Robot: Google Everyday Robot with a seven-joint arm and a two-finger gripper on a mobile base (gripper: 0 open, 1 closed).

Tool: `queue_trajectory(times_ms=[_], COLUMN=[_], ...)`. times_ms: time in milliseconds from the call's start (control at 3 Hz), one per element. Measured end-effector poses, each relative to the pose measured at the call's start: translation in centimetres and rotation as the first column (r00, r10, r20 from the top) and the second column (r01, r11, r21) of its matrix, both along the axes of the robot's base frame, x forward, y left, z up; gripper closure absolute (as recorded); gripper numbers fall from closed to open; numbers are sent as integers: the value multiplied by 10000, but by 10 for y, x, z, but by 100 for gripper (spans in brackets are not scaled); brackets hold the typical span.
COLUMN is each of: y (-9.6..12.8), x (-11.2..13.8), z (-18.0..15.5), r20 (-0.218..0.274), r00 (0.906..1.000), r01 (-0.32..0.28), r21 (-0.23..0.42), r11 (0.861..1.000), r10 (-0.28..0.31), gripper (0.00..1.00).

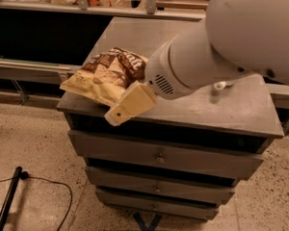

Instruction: Pick brown chip bag

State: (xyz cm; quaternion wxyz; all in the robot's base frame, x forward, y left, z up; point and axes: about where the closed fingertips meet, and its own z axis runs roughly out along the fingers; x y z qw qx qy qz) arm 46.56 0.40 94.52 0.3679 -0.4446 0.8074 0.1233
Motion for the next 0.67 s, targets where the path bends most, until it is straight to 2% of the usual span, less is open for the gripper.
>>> queue_trajectory(times_ms=[333,667], y=[1,5], x=[3,9], z=[-4,-8], r20=[-60,-49], r00=[10000,9997], r01=[-17,237], r21=[20,262], r11=[10000,9994], r10=[17,-236], gripper=[0,0])
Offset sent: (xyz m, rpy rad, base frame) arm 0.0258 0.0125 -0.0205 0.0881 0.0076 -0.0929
